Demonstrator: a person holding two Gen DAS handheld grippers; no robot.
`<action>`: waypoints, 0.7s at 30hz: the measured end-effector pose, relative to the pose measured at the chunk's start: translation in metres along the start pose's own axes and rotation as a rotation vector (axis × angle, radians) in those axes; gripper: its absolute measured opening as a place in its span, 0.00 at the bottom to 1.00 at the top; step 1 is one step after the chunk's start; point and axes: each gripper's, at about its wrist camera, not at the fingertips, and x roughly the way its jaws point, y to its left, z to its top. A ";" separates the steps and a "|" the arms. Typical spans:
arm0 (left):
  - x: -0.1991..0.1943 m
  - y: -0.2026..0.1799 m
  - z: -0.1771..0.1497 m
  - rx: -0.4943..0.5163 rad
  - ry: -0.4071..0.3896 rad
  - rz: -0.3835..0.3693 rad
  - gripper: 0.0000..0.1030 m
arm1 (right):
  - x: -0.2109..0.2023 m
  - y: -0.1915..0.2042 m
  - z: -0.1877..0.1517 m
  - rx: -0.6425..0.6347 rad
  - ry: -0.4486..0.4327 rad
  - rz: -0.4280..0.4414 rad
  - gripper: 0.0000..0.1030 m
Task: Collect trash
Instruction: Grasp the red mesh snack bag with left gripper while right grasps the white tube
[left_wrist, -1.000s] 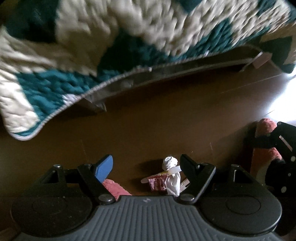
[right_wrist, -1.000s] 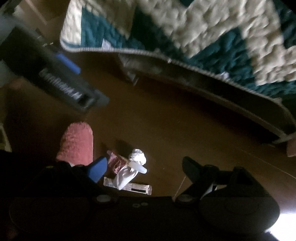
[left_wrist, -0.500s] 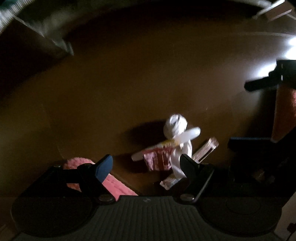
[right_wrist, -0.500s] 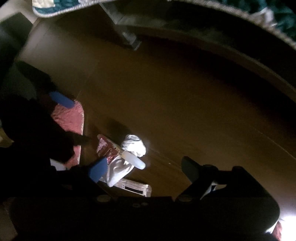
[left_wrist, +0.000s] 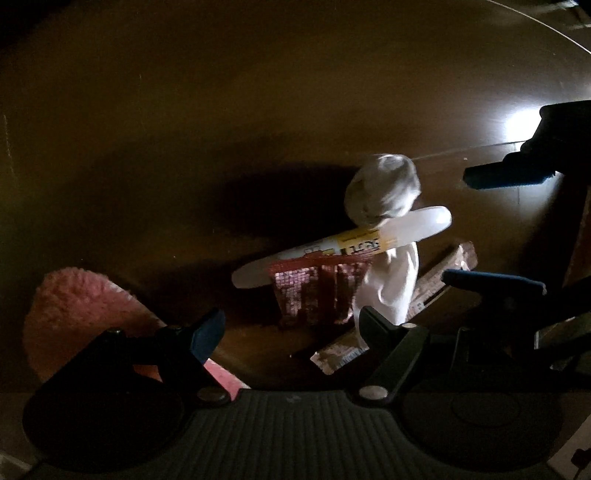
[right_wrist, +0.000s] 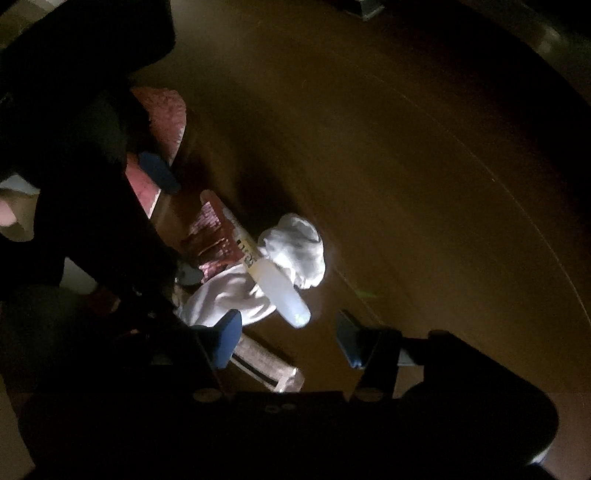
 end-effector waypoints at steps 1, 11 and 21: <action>0.003 0.001 0.000 -0.003 0.000 -0.003 0.77 | 0.002 0.000 0.002 -0.006 -0.004 0.005 0.51; 0.015 0.011 0.001 -0.037 -0.005 -0.021 0.75 | 0.021 0.003 0.014 -0.035 0.021 0.038 0.35; 0.006 0.014 -0.003 -0.017 -0.019 0.011 0.37 | 0.017 0.014 0.010 -0.028 0.028 0.020 0.19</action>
